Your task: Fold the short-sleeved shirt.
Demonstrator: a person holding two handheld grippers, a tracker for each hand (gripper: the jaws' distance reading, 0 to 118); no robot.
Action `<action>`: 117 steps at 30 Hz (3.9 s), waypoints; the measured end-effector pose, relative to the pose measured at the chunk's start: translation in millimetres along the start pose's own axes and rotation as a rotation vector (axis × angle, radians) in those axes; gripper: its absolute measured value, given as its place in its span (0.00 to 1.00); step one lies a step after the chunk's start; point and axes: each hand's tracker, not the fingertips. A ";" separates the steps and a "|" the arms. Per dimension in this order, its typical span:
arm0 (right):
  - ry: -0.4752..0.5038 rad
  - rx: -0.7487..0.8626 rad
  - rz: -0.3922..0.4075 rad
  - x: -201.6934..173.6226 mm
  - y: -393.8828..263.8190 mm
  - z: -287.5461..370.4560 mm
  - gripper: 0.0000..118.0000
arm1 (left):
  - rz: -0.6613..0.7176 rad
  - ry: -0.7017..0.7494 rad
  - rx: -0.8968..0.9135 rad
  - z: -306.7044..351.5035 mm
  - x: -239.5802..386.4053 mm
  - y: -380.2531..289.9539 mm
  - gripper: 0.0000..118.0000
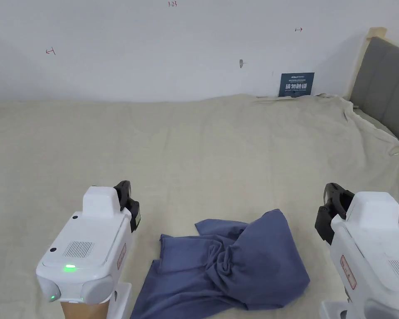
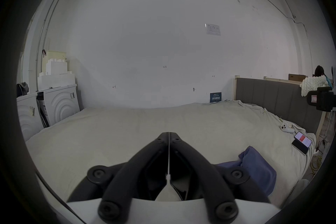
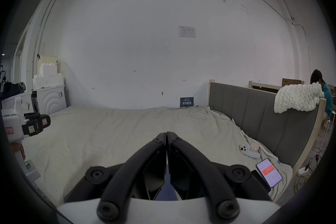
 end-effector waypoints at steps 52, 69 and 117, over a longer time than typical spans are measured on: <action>0.014 -0.111 -0.008 4.5 -30.4 -20.4 0.00 | 0.072 -0.157 -0.885 0.7 23.1 -146.6 0.03; 0.068 -0.533 -0.125 27.2 -67.4 -188.7 0.60 | 0.224 -0.198 -0.669 -4.6 -6.9 -70.6 0.01; 0.144 -0.382 -0.203 54.7 117.7 -213.8 0.06 | 0.268 -0.060 -0.333 -115.6 -119.0 112.7 0.01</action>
